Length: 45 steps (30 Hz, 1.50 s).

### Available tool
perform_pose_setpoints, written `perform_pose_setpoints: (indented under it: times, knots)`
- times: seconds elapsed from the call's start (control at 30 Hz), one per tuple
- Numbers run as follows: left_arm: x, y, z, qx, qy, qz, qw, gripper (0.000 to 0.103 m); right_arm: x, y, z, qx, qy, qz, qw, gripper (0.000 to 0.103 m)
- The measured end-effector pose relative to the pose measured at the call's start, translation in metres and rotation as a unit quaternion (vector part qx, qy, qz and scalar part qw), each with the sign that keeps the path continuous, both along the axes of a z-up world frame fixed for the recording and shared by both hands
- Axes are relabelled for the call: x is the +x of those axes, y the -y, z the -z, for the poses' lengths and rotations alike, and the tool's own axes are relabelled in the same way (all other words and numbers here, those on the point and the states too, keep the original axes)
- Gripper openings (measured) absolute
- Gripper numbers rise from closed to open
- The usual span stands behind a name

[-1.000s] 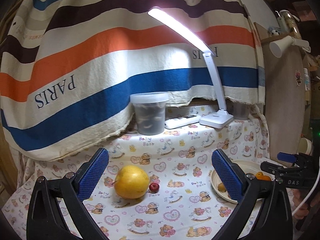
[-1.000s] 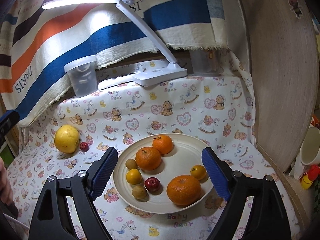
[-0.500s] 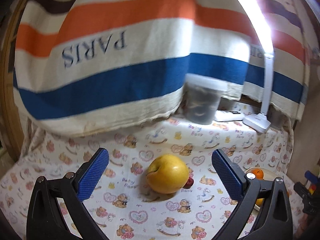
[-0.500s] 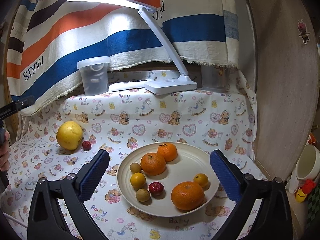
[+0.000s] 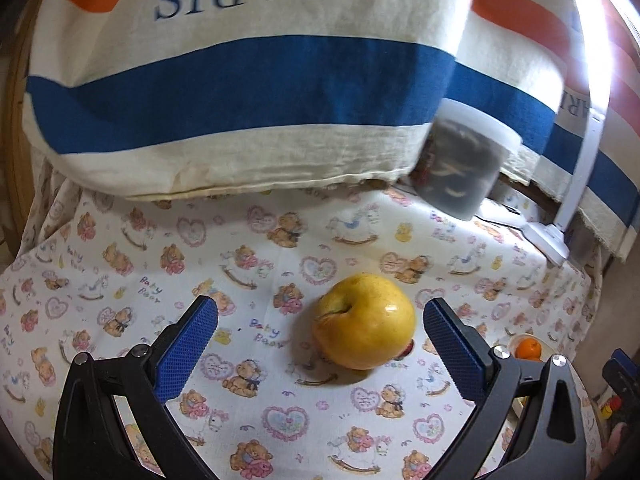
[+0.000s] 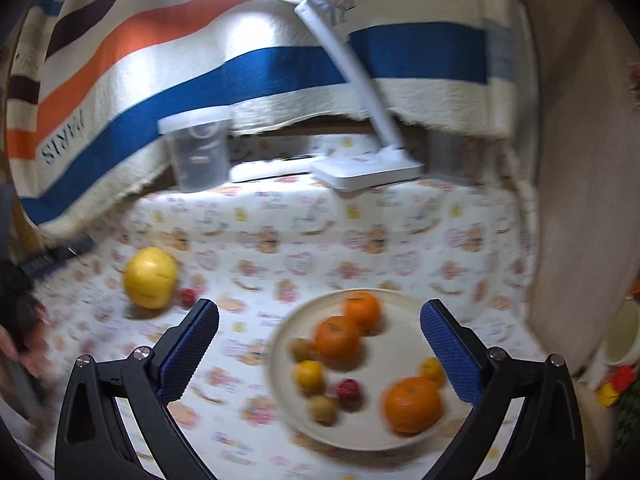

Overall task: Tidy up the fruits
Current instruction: 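Withdraw both tools and move them toward the large yellow apple and red apple, then close the right tool on the small red apple while the left tool approaches the large yellow apple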

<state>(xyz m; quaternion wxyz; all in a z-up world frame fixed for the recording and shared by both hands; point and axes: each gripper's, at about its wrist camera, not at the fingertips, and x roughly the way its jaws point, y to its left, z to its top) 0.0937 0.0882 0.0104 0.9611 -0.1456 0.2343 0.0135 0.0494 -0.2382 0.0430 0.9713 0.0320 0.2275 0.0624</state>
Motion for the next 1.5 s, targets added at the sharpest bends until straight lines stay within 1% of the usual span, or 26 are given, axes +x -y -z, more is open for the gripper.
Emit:
perform_pose_setpoints:
  times: [0.03,0.1,0.13,0.2,0.27,0.3,0.33,0.37,0.43,0.53,0.63,0.7,0.73,0.9,1.0,1.07,1.1,1.2,1.33,1.4,1.5]
  knots:
    - [0.001,-0.003,0.002,-0.005,-0.002,-0.007,1.0000,0.102,0.007,-0.007,-0.001,0.002,-0.014,-0.004,1.000,0.102]
    - [0.002,-0.012,0.004,-0.016,-0.007,-0.020,0.9997,0.102,0.024,-0.028,0.000,0.002,-0.043,-0.032,0.999,0.102]
    - [0.002,-0.016,0.004,-0.024,-0.009,-0.025,0.9993,0.102,0.033,-0.039,0.002,-0.005,-0.056,-0.040,0.998,0.098]
    - [0.000,-0.025,0.002,-0.039,-0.009,-0.035,0.9986,0.102,0.049,-0.062,0.009,-0.027,-0.080,-0.058,0.995,0.090]
    - [0.000,-0.031,0.000,-0.043,-0.015,-0.051,0.9977,0.102,0.064,-0.086,0.018,-0.045,-0.103,-0.081,0.990,0.083]
    - [0.000,-0.034,0.000,-0.043,-0.020,-0.059,0.9972,0.102,0.070,-0.095,0.023,-0.049,-0.112,-0.084,0.989,0.075]
    - [0.000,-0.036,0.000,-0.043,-0.021,-0.063,0.9968,0.102,0.079,-0.105,0.028,-0.050,-0.127,-0.089,0.987,0.070]
    - [0.001,-0.038,0.001,-0.043,-0.023,-0.070,0.9964,0.102,0.086,-0.110,0.032,-0.047,-0.138,-0.093,0.985,0.068]
    - [0.004,-0.040,0.004,-0.034,-0.033,-0.086,0.9952,0.102,0.103,-0.125,0.043,-0.033,-0.166,-0.097,0.981,0.059]
    - [0.008,-0.045,0.011,-0.026,-0.044,-0.097,0.9939,0.101,0.122,-0.138,0.054,-0.024,-0.184,-0.093,0.978,0.054]
    - [0.011,-0.049,0.016,-0.028,-0.054,-0.101,0.9930,0.099,0.137,-0.151,0.065,-0.034,-0.189,-0.090,0.977,0.049]
    - [0.011,-0.051,0.017,-0.034,-0.058,-0.101,0.9926,0.099,0.146,-0.157,0.073,-0.034,-0.199,-0.102,0.974,0.045]
    - [0.011,-0.052,0.018,-0.036,-0.059,-0.100,0.9926,0.099,0.150,-0.160,0.077,-0.034,-0.204,-0.109,0.972,0.045]
    - [0.011,-0.047,0.016,-0.031,-0.057,-0.093,0.9936,0.099,0.160,-0.175,0.089,-0.062,-0.207,-0.138,0.967,0.042]
    - [0.011,-0.042,0.015,-0.020,-0.056,-0.088,0.9944,0.099,0.164,-0.183,0.095,-0.078,-0.207,-0.133,0.966,0.039]
    - [0.012,-0.038,0.015,-0.008,-0.055,-0.085,0.9948,0.099,0.167,-0.185,0.098,-0.074,-0.209,-0.134,0.966,0.036]
    - [0.012,-0.036,0.015,-0.003,-0.055,-0.084,0.9950,0.099,0.168,-0.186,0.099,-0.073,-0.208,-0.134,0.966,0.036]
    - [0.013,-0.033,0.015,0.006,-0.055,-0.077,0.9955,0.099,0.169,-0.187,0.101,-0.072,-0.198,-0.127,0.969,0.029]
    - [0.014,-0.031,0.016,-0.001,-0.055,-0.063,0.9965,0.099,0.165,-0.182,0.101,-0.073,-0.189,-0.123,0.972,0.029]
    - [0.015,-0.030,0.016,-0.004,-0.055,-0.055,0.9970,0.099,0.157,-0.175,0.101,-0.070,-0.177,-0.119,0.975,0.029]
    - [0.016,-0.026,0.017,-0.005,-0.054,-0.044,0.9976,0.099,0.143,-0.159,0.091,-0.063,-0.144,-0.110,0.982,0.029]
